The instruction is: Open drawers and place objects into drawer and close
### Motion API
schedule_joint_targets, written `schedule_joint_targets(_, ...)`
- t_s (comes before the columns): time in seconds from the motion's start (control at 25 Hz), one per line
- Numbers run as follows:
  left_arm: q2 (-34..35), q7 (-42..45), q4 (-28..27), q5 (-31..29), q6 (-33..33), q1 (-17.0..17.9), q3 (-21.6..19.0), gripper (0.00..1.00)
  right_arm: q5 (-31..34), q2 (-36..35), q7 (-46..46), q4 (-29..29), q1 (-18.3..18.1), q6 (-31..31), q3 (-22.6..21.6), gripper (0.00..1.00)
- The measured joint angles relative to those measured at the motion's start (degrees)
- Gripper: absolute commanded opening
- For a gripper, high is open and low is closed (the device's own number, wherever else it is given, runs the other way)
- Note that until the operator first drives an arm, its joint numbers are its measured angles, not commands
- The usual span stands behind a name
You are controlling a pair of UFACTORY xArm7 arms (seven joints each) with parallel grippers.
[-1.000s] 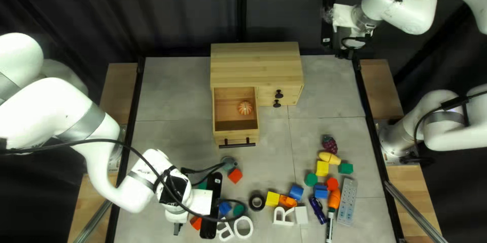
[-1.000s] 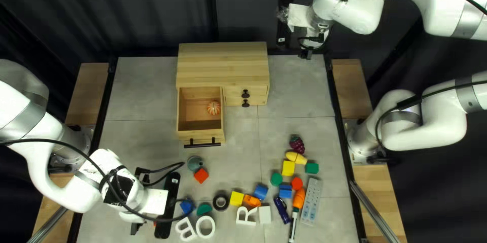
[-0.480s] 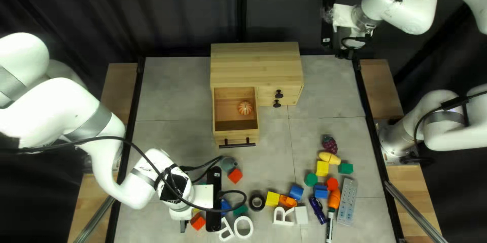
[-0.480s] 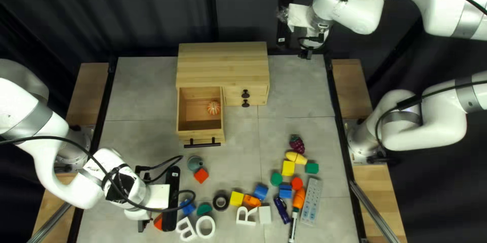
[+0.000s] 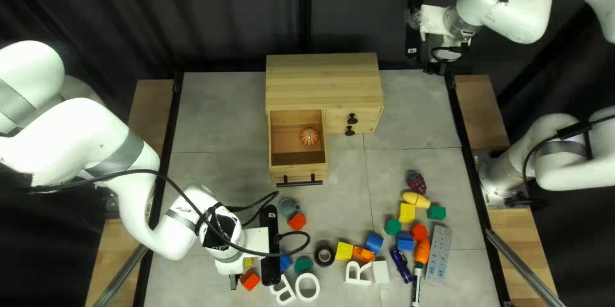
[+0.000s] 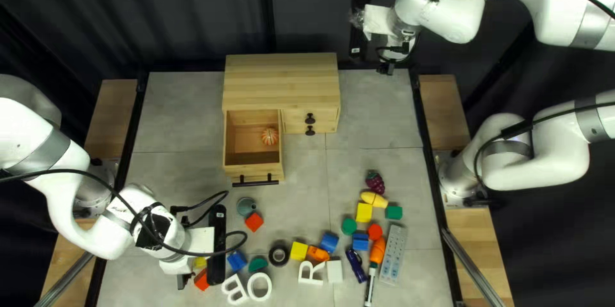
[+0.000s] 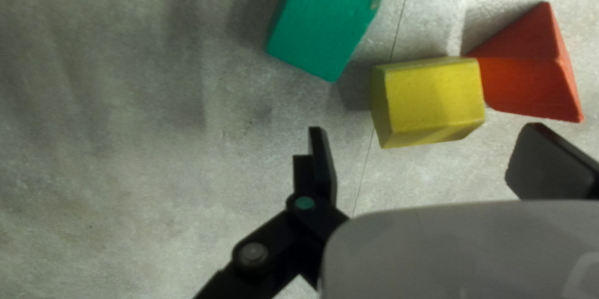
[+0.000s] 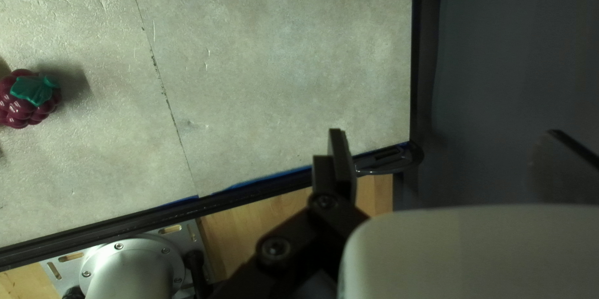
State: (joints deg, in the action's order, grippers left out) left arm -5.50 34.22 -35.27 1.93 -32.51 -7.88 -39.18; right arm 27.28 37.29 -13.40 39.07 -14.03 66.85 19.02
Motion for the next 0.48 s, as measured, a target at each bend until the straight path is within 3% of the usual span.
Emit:
schedule_joint_targets(0.16, 0.1, -0.6, 0.3, 0.5, 0.7, -0.2, 0.0, 1.0, 0.0, 0.0, 0.0, 0.0, 0.0, 0.0, 0.0, 1.0)
schedule_joint_targets(0.48, 0.3, -1.3, 1.2, 1.2, 2.0, -0.5, 0.0, 0.86, 0.0, 0.0, 0.0, 0.0, 0.0, 0.0, 0.0, 1.0)
